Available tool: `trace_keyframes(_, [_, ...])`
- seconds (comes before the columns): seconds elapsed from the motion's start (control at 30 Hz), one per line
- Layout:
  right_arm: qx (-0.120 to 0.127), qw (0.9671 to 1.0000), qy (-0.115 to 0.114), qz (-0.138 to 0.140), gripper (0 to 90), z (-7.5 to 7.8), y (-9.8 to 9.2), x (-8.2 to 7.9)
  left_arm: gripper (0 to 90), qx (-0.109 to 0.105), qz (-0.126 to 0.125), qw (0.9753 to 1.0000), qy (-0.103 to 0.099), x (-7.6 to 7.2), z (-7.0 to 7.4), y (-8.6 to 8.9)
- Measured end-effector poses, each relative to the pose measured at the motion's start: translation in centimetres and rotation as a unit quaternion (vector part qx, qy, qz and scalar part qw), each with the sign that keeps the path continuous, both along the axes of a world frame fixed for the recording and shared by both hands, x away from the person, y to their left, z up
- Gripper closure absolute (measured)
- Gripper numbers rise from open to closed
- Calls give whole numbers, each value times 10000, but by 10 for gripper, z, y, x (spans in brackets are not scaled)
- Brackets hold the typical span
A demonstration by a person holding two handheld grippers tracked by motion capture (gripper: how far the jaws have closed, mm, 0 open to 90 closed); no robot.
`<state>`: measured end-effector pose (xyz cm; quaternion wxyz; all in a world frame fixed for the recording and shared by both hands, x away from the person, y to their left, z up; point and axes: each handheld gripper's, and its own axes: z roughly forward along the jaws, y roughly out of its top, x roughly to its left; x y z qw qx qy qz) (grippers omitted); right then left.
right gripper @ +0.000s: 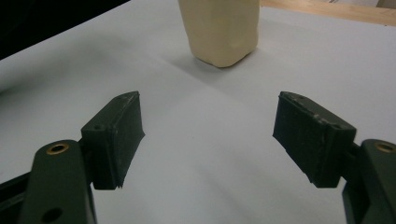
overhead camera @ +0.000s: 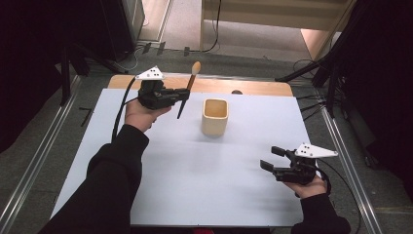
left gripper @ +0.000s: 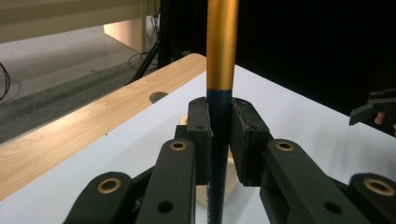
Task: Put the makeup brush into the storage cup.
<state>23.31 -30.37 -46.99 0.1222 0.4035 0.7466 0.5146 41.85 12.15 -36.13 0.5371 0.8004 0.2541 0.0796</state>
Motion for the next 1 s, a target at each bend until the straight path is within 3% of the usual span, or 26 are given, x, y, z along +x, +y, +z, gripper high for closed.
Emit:
trace_keyframes(0.23, [40, 10000, 2, 10, 248, 0, -2, -1, 799, 135, -61, 9999, -34, 3, 3, -6])
trace_keyframes(1.0, [1, 10000, 65, 34, 246, -1, -1, -1, 799, 50, -171, 9998, -106, 17, 13, -36])
